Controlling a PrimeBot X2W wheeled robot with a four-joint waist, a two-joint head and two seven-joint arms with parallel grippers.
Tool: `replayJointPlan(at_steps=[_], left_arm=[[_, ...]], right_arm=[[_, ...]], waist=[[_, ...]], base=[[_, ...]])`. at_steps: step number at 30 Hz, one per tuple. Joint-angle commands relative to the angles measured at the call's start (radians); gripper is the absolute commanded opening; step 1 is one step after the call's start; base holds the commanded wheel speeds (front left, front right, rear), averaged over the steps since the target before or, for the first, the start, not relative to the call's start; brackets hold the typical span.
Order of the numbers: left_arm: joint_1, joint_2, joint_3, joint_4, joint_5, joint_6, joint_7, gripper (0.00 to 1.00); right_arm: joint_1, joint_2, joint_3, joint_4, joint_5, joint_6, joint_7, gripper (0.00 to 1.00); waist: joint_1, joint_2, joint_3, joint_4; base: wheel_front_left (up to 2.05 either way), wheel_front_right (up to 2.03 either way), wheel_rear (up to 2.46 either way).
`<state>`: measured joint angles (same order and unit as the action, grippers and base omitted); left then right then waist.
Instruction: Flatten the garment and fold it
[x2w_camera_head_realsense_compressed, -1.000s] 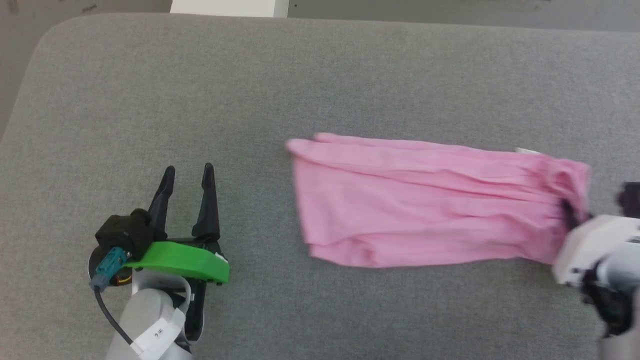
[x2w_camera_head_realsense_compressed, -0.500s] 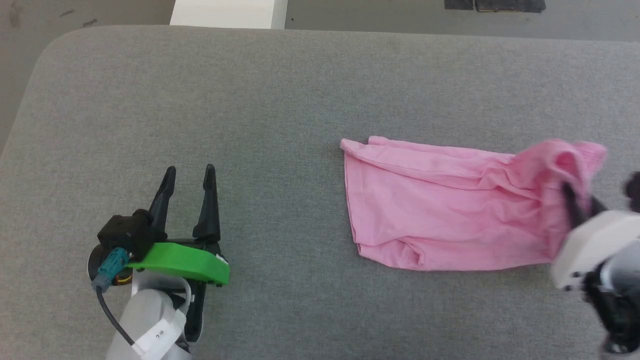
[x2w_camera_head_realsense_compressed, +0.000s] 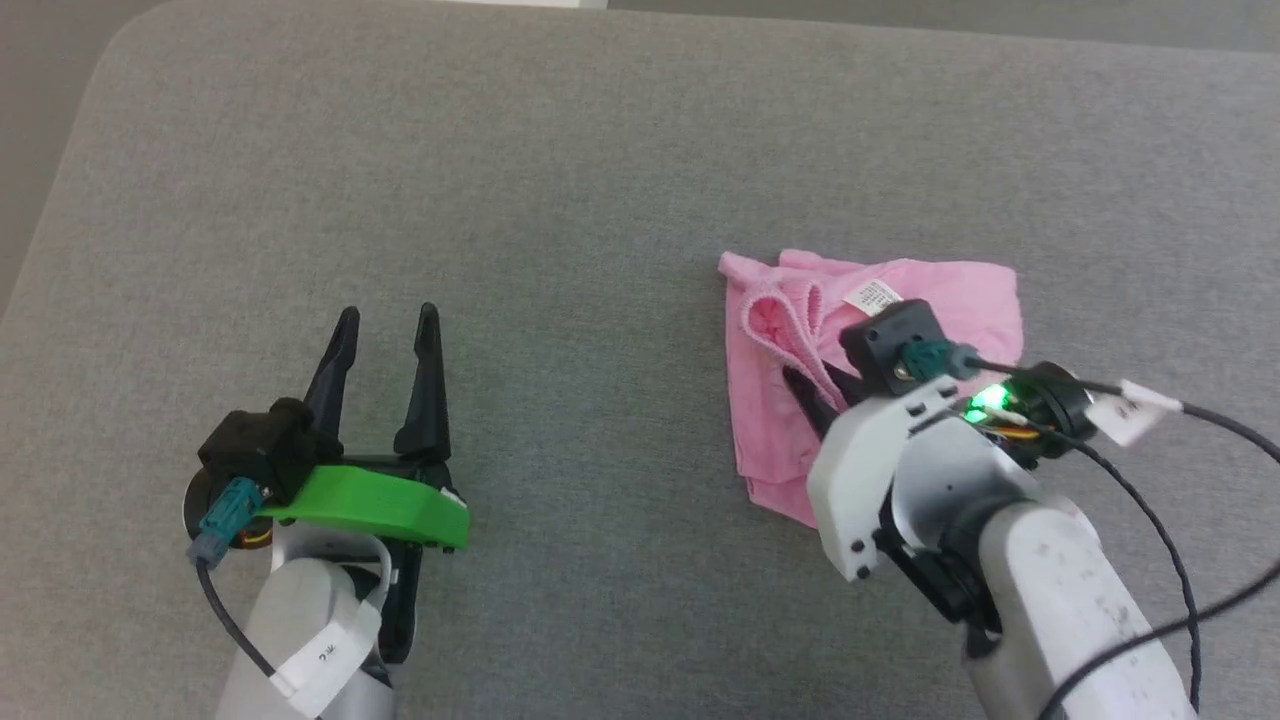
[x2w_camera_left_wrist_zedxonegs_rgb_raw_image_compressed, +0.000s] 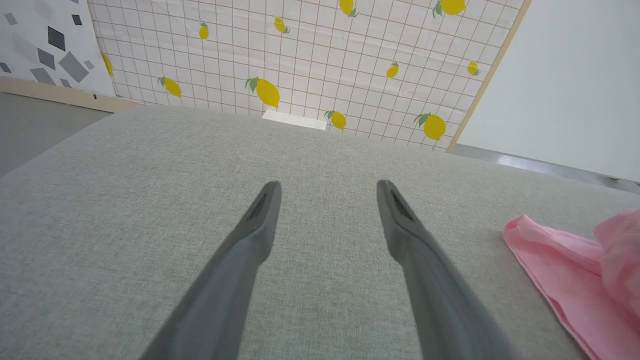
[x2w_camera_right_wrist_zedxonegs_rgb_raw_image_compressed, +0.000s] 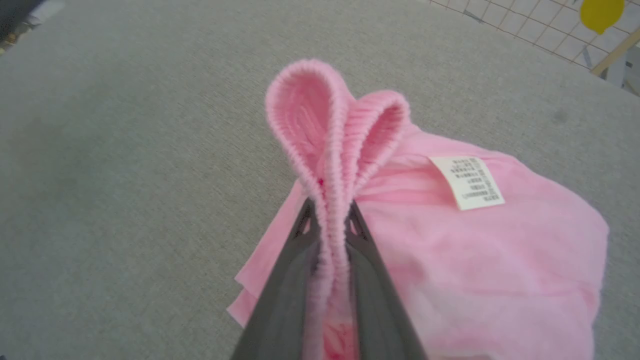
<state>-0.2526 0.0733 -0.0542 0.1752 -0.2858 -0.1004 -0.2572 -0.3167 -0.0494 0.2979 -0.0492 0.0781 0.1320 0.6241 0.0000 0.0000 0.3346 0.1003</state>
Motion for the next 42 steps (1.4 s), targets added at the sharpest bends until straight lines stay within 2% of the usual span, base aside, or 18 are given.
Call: replayJointPlan(at_steps=[1, 6, 7, 8, 9, 10, 14, 18, 21, 24, 27, 30, 36, 42], left_arm=[[-0.016, -0.004, 0.002, -0.007, -0.001, -0.004, -0.005, 1.00], [-0.018, -0.010, 0.018, -0.010, -0.004, -0.005, -0.005, 1.00], [-0.017, -0.011, 0.019, -0.010, -0.004, -0.005, -0.005, 1.00], [-0.015, -0.013, 0.019, -0.010, -0.003, -0.005, -0.005, 1.00], [-0.014, -0.014, 0.019, -0.009, -0.003, -0.005, -0.005, 1.00], [-0.013, -0.015, 0.019, -0.009, -0.004, -0.006, -0.005, 1.00], [-0.004, -0.017, 0.028, -0.010, -0.005, -0.005, -0.005, 1.00], [0.006, -0.019, 0.039, -0.024, 0.000, -0.006, -0.005, 1.00], [0.009, -0.019, 0.049, -0.034, 0.004, -0.008, -0.005, 1.00], [0.014, -0.019, 0.053, -0.038, 0.008, -0.009, -0.005, 1.00], [0.020, -0.020, 0.054, -0.041, 0.011, -0.011, -0.005, 1.00], [0.023, -0.020, 0.055, -0.041, 0.013, -0.012, -0.005, 1.00], [0.024, -0.020, 0.055, -0.038, 0.015, -0.014, -0.005, 1.00], [0.021, -0.021, 0.052, -0.032, 0.015, -0.016, -0.005, 1.00]], right_arm=[[-0.033, -0.001, 0.009, 0.034, 0.006, -0.001, -0.008, 0.00], [-0.095, -0.001, 0.039, 0.189, 0.016, -0.001, 0.000, 0.00], [-0.102, -0.001, 0.042, 0.211, 0.020, -0.001, 0.003, 0.11], [-0.110, -0.001, 0.046, 0.233, 0.029, -0.001, 0.001, 0.70], [-0.115, -0.001, 0.048, 0.243, 0.035, -0.001, -0.004, 0.96], [-0.120, -0.001, 0.051, 0.248, 0.051, -0.001, -0.016, 1.00], [-0.117, -0.001, 0.059, 0.190, 0.133, -0.001, -0.079, 1.00], [-0.083, -0.001, 0.008, 0.059, 0.190, -0.001, -0.182, 1.00], [-0.026, -0.001, -0.100, -0.035, 0.212, -0.001, -0.263, 1.00], [0.043, -0.001, -0.221, -0.076, 0.241, -0.001, -0.318, 1.00], [0.110, -0.001, -0.337, -0.045, 0.295, -0.001, -0.361, 1.00], [0.149, -0.001, -0.377, 0.026, 0.358, -0.001, -0.381, 1.00], [0.147, -0.001, -0.351, 0.165, 0.419, -0.001, -0.381, 1.00], [0.093, -0.001, -0.310, 0.259, 0.386, -0.001, -0.330, 1.00]], waist=[[0.0000, 0.0000, 0.029, 0.023], [0.0000, 0.0000, 0.044, 0.035], [0.0000, 0.0000, 0.045, 0.036], [0.0000, 0.0000, 0.045, 0.038], [0.0000, 0.0000, 0.044, 0.038], [0.0000, 0.0000, 0.041, 0.038], [0.0000, 0.0000, 0.026, 0.023], [0.0000, 0.0000, 0.002, 0.002], [0.0000, 0.0000, -0.014, -0.012], [0.0000, 0.0000, -0.025, -0.023], [0.0000, 0.0000, -0.033, -0.033], [0.0000, 0.0000, -0.035, -0.041], [0.0000, 0.0000, -0.030, -0.048], [0.0000, 0.0000, -0.023, -0.038]], base=[[0.00, 0.00, 0.00], [0.00, 0.00, 0.00], [0.00, 0.00, 0.00], [0.00, 0.00, 0.00], [0.00, 0.00, 0.00], [0.00, 0.00, 0.00], [0.00, 0.00, 0.00], [0.00, 0.00, 0.00], [0.00, 0.00, 0.00], [0.00, 0.00, 0.00], [0.00, 0.00, 0.00], [0.00, 0.00, 0.00], [0.00, 0.00, 0.00], [0.00, 0.00, 0.00]])
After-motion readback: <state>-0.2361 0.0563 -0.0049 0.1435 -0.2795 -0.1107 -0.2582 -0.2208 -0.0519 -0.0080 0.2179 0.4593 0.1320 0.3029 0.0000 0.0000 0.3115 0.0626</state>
